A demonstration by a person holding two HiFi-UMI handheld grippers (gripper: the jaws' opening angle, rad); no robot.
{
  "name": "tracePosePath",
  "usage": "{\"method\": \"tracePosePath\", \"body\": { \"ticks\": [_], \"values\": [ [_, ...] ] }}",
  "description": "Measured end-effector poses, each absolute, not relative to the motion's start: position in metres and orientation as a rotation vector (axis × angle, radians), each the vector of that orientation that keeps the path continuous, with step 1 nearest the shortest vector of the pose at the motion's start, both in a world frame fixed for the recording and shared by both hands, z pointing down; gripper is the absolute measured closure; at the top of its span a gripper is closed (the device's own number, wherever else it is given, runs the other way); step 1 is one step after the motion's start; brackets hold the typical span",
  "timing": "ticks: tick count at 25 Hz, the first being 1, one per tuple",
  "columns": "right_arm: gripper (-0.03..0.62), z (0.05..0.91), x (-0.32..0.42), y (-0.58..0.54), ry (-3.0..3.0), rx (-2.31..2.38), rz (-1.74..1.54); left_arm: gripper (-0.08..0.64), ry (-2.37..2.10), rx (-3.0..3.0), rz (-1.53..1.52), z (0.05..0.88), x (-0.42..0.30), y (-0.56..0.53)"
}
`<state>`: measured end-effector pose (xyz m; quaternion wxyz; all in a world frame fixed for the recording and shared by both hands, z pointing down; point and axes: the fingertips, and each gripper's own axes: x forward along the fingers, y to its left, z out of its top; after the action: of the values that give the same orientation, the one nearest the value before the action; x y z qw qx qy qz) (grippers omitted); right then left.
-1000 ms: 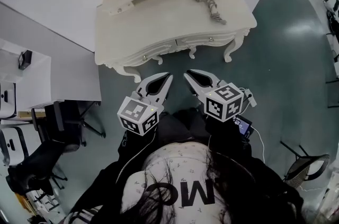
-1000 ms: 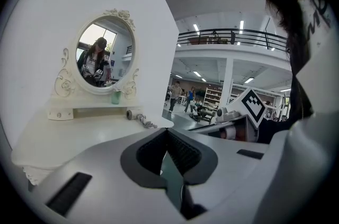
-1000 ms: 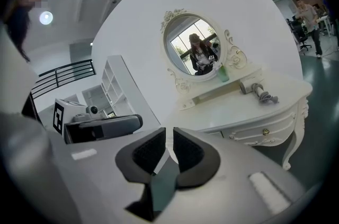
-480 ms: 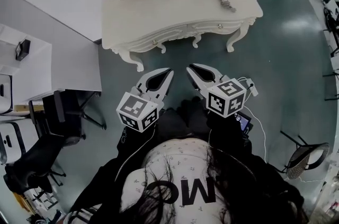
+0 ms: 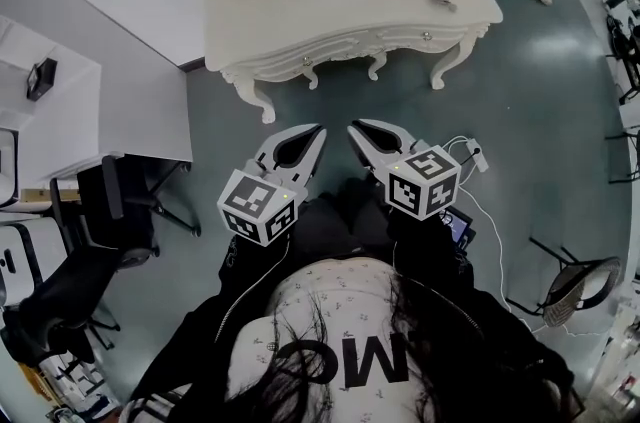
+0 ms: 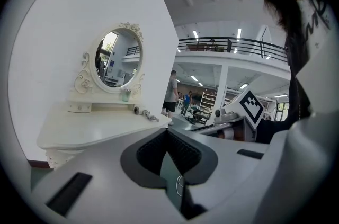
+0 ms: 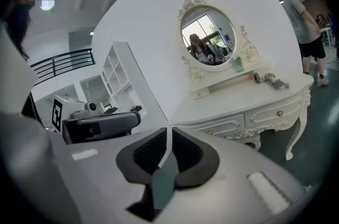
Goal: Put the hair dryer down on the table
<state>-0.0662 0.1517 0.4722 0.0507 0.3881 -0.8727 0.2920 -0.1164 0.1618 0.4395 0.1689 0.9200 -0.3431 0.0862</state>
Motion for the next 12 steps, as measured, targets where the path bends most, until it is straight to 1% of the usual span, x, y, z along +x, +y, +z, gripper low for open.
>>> {"method": "tracePosePath", "body": {
  "ticks": [12],
  "values": [
    [0.551,0.474,-0.088,0.167,-2.641,1.150,0.870,0.560,-0.982,2.615,0.198,0.439,-0.136,0.176]
  ]
}}
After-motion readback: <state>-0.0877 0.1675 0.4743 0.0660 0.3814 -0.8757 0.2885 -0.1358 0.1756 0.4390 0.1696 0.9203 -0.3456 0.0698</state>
